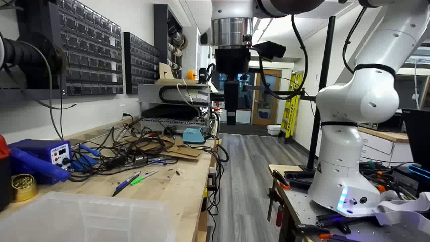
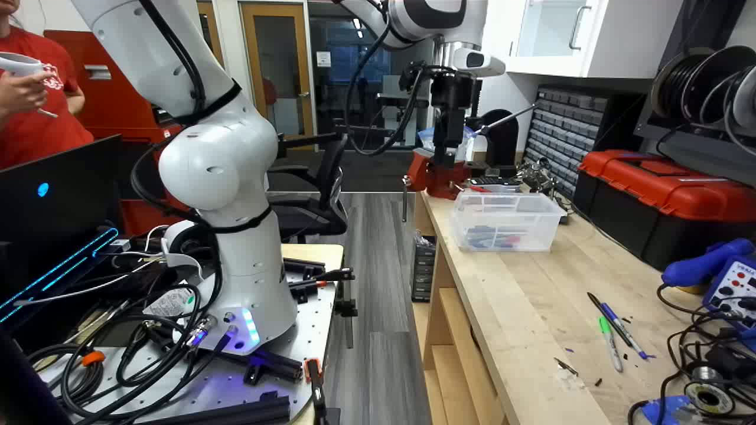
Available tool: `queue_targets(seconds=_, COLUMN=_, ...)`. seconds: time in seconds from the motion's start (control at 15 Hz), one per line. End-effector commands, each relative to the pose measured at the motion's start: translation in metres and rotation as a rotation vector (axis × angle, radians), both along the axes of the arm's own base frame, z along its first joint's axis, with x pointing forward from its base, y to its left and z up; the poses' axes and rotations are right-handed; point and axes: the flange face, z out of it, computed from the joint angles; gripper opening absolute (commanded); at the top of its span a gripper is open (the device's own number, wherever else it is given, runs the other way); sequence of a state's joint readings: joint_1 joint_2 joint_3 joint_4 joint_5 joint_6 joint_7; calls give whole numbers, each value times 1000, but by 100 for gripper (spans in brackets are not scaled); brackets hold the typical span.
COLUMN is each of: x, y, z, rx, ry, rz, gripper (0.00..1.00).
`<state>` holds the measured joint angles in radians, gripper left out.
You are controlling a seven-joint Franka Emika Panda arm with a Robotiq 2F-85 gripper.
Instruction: Pick up the green pen and put it in the clear container on the left
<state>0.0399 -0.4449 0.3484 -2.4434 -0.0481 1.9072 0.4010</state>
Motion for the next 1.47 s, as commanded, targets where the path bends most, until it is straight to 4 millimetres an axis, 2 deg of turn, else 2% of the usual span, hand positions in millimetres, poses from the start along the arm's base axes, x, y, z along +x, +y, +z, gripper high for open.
queue_targets(seconds=0.0, x=0, y=0, z=0, rx=0, ry=1, rz=0, gripper=100)
queue_targets(seconds=0.47, x=0, y=0, z=0, rx=0, ry=1, rz=0, gripper=100)
queue_targets(seconds=0.8, x=18, y=-3, z=-16, rx=4, ry=35, rz=-52, gripper=100)
queue_targets(seconds=1.07, x=50, y=-10, z=-40, rx=-4, ry=54, rz=-146, gripper=100)
queue_targets(seconds=1.4, x=110, y=-27, z=-73, rx=-44, ry=0, rz=-285, gripper=100)
